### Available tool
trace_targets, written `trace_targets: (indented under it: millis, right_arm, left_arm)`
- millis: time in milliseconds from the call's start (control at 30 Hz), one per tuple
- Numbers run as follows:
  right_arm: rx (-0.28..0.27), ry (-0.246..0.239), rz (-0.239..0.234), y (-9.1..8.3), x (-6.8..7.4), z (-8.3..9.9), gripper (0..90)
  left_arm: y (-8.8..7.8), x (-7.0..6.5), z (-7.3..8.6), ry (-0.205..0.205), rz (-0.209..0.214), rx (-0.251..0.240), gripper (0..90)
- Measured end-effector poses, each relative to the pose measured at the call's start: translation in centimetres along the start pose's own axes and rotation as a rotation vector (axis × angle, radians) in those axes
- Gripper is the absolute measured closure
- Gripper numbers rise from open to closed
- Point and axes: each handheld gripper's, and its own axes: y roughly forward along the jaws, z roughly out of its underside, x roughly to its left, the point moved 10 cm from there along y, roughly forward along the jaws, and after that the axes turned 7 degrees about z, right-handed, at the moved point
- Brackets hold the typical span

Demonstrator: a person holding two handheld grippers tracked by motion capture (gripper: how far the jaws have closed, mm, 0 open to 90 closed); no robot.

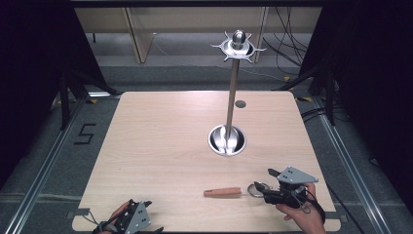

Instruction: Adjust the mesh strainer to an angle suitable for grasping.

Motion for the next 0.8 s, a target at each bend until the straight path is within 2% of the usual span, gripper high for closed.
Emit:
trace_targets:
  millis: [67, 100, 133, 167, 200, 300, 433, 500, 533, 700, 767, 800]
  right_arm:
    - [-0.008, -0.010, -0.001, 0.09, -0.05, -0.05, 31.3]
    - [-0.008, -0.010, -0.001, 0.09, -0.05, -0.05, 31.3]
    - [0.025, 0.028, -0.001, -0.13, 0.29, 0.24, 31.3]
    - [0.025, 0.028, -0.001, -0.13, 0.29, 0.24, 31.3]
    - [0.016, 0.001, -0.001, 0.01, 0.13, 0.19, 31.3]
    - [0.024, 0.011, -0.005, -0.01, 0.24, 0.24, 31.3]
    - [0.019, 0.003, -0.019, 0.16, 0.43, 0.14, 31.3]
    - [0.029, -0.002, -0.011, 0.16, 0.47, 0.24, 31.3]
    - [0.029, -0.002, -0.011, 0.16, 0.47, 0.24, 31.3]
    - [0.014, -0.018, -0.009, 0.29, 0.43, 0.06, 31.3]
    - [0.012, -0.022, -0.013, 0.35, 0.47, 0.00, 31.3]
    - [0.012, -0.022, -0.013, 0.35, 0.47, 0.00, 31.3]
  left_arm:
    - [0.00, -0.02, -0.01, -0.001, 0.002, -0.001, 16.2]
    - [-0.07, 0.12, 0.01, 0.002, -0.014, 0.003, 16.2]
    - [-0.07, 0.10, 0.00, 0.003, -0.013, 0.002, 16.2]
    - [-0.06, 0.10, 0.02, 0.001, -0.011, 0.002, 16.2]
    - [-0.12, 0.25, 0.12, 0.012, -0.018, 0.014, 16.2]
    - [-0.10, 0.28, 0.13, 0.012, -0.020, 0.014, 16.2]
    - [0.03, 0.26, 0.07, 0.002, -0.025, 0.005, 16.2]
    - [0.02, 0.27, 0.08, 0.003, -0.024, 0.006, 16.2]
    - [-0.02, 0.09, 0.04, -0.002, -0.009, 0.003, 16.2]
    - [0.05, 0.24, 0.05, -0.001, -0.023, 0.001, 16.2]
    - [-0.01, 0.12, 0.07, -0.001, -0.011, 0.005, 16.2]
    - [0.03, 0.22, 0.05, -0.001, -0.029, 0.001, 16.2]
